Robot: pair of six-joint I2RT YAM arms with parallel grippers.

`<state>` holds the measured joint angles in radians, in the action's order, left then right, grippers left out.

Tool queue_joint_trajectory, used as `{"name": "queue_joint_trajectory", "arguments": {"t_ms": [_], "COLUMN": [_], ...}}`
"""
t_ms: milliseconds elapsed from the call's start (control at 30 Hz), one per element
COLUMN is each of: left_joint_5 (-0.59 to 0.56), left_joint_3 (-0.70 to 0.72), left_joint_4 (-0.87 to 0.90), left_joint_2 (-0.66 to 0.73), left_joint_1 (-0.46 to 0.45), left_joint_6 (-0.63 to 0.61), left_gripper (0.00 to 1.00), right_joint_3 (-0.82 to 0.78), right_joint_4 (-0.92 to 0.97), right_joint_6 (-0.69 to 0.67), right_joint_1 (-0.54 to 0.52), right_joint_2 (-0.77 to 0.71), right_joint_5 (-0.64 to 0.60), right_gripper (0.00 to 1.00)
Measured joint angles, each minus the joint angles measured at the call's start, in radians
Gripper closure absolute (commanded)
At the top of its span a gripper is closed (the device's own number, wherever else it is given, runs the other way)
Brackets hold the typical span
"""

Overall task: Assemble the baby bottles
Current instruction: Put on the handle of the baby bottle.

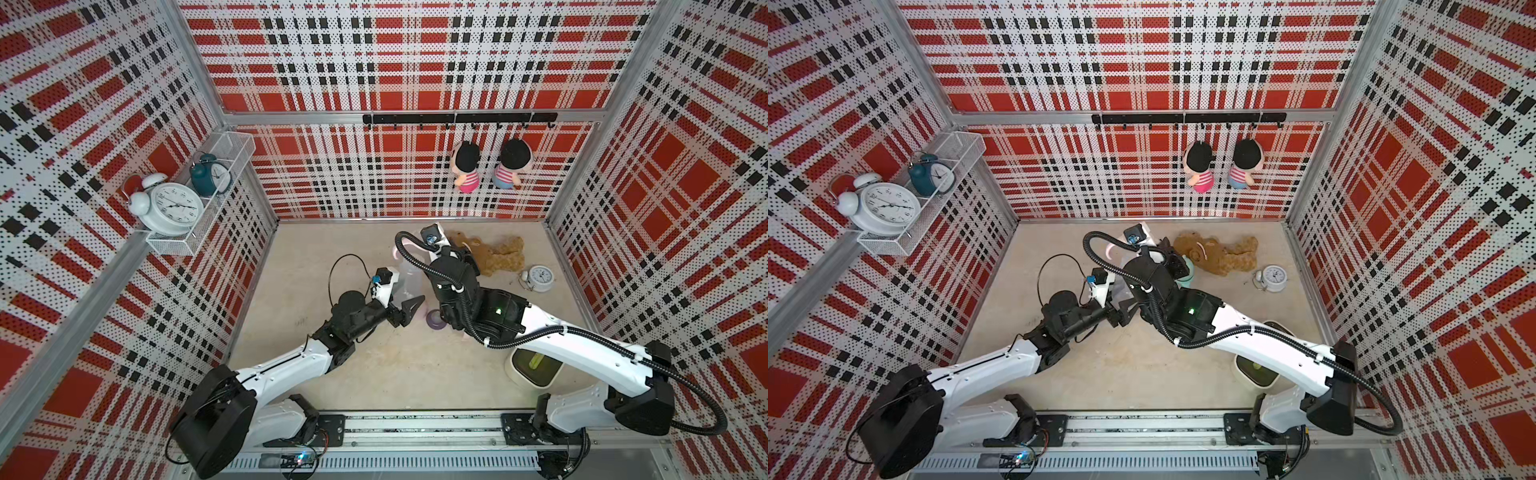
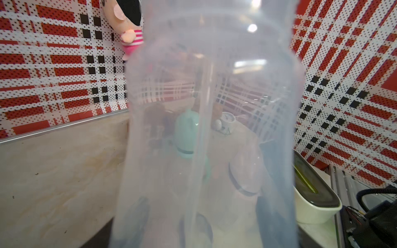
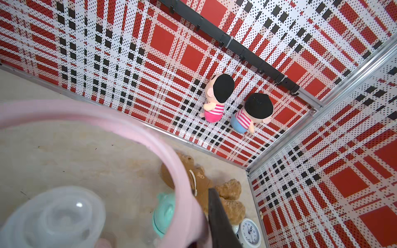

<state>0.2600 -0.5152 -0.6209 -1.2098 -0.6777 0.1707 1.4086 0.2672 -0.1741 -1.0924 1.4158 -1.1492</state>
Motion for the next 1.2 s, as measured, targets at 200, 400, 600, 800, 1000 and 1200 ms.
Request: {"name": "queue_joint_trajectory", "arguments": {"t_ms": [200, 400, 600, 800, 1000, 1200], "left_joint_5": [0.014, 0.018, 0.017, 0.013, 0.001, -0.003], "left_joint_3": [0.0, 0.0, 0.0, 0.0, 0.0, -0.016], "left_joint_4": [-0.019, -0.034, -0.052, -0.071, -0.084, -0.086], "left_joint_2": [-0.003, -0.003, -0.003, -0.003, -0.006, -0.03], "left_joint_1": [-0.013, -0.013, -0.013, -0.013, -0.013, -0.013], "left_joint_6": [0.0, 0.0, 0.0, 0.0, 0.001, 0.001], "left_gripper": [1.0, 1.0, 1.0, 1.0, 1.0, 1.0], "right_joint_3": [-0.013, -0.039, -0.043, -0.048, -0.057, -0.072], "right_joint_4": [-0.052, -0.025, 0.024, 0.087, 0.127, 0.144], "right_joint_6": [-0.058, -0.045, 0.006, 0.064, 0.11, 0.135], "right_joint_1": [0.005, 0.013, 0.016, 0.016, 0.014, 0.0], "right_joint_2": [0.037, 0.047, 0.047, 0.048, 0.048, 0.05], "right_joint_5": [-0.014, -0.011, 0.003, 0.038, 0.063, 0.074], "right_gripper": [1.0, 1.0, 1.0, 1.0, 1.0, 1.0]}}
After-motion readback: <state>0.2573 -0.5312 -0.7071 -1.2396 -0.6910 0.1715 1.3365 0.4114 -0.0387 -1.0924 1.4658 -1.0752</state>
